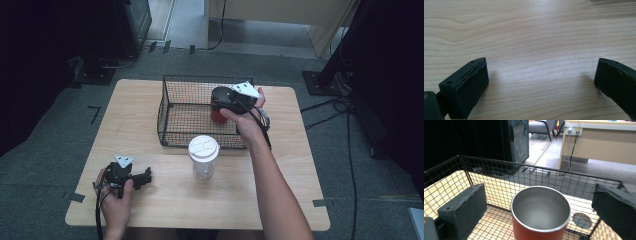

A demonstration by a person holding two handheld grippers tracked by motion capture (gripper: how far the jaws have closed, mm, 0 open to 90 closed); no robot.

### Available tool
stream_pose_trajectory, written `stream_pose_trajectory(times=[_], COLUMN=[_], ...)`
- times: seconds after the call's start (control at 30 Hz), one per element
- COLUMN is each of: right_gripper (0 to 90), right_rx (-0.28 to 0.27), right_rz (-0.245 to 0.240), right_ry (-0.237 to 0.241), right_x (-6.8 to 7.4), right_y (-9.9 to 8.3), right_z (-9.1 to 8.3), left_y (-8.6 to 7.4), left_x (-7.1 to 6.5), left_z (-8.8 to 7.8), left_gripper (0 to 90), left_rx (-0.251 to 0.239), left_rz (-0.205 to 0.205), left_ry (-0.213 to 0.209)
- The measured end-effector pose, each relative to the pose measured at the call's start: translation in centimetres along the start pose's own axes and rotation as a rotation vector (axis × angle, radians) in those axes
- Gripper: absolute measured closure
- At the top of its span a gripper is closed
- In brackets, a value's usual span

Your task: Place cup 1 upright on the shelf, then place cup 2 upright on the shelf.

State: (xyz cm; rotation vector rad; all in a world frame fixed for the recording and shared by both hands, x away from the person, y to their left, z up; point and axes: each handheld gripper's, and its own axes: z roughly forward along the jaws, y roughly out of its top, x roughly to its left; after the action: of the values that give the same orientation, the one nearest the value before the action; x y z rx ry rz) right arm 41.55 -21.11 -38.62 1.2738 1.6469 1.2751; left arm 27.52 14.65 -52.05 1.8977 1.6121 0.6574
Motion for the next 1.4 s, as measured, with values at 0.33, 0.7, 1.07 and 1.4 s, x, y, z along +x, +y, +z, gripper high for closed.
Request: stream_pose_trajectory(times=[0.33, 0.7, 1.07, 1.4], right_gripper=[0.1, 0.1, 0.1, 0.1], right_rx=[-0.008, -0.029, 0.0, 0.009], right_rz=[-0.055, -0.06, -0.072, -0.067], right_ry=[0.025, 0.047, 0.066, 0.1], right_x=[-0.6, -1.0, -0.6, 0.5], right_y=[-1.3, -4.3, -8.3, -10.7], right_z=[-5.3, -11.0, -14.4, -15.7], left_y=[0.0, 0.0, 0.0, 0.0], left_x=[0.0, 0.0, 0.0, 0.0], left_z=[0.0, 0.0, 0.0, 0.0], left_gripper=[0.1, 0.1, 0.1, 0.1], left_rx=[-0.001, 0.0, 0.0, -0.001], left_rz=[-0.002, 0.0, 0.001, 0.003], left_ry=[0.0, 0.0, 0.0, 0.0])
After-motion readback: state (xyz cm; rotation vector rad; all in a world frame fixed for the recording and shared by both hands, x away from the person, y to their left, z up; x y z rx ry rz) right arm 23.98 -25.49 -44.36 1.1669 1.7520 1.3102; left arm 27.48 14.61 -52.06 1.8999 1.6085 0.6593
